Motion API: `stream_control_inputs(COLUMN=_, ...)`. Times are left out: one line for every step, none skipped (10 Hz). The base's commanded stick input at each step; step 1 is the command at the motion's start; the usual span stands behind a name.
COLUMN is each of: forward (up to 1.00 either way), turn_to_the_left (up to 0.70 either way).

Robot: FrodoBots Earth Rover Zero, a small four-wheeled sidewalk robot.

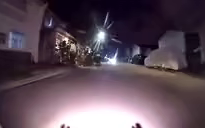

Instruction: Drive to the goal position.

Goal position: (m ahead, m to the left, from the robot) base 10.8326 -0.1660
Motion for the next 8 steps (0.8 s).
stream_control_inputs(forward=0.85, turn_to_the_left=0.0)
stream_control_inputs(forward=0.85, turn_to_the_left=-0.02)
stream_control_inputs(forward=0.85, turn_to_the_left=-0.33)
stream_control_inputs(forward=0.85, turn_to_the_left=-0.15)
stream_control_inputs(forward=0.85, turn_to_the_left=-0.04)
stream_control_inputs(forward=0.85, turn_to_the_left=0.0)
stream_control_inputs(forward=0.85, turn_to_the_left=0.0)
stream_control_inputs(forward=0.85, turn_to_the_left=0.0)
